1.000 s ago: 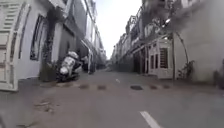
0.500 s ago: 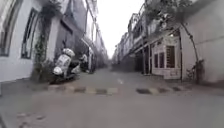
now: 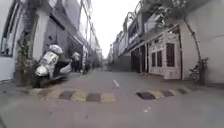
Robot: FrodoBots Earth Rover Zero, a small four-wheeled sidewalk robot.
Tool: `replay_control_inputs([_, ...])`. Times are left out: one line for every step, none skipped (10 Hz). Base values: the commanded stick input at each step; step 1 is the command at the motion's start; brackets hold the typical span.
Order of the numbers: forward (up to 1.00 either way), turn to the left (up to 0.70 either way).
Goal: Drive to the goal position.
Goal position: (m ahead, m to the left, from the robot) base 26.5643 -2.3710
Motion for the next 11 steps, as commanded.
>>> replay_control_inputs([1.0, -0.34])
replay_control_inputs([1.0, 0.06])
replay_control_inputs([1.0, 0.06])
replay_control_inputs([1.0, 0.06])
replay_control_inputs([1.0, 0.06])
replay_control_inputs([1.0, 0.06])
replay_control_inputs([1.0, 0.06])
replay_control_inputs([1.0, 0.06])
replay_control_inputs([1.0, 0.06])
replay_control_inputs([1.0, 0.06])
replay_control_inputs([1.0, 0.06])
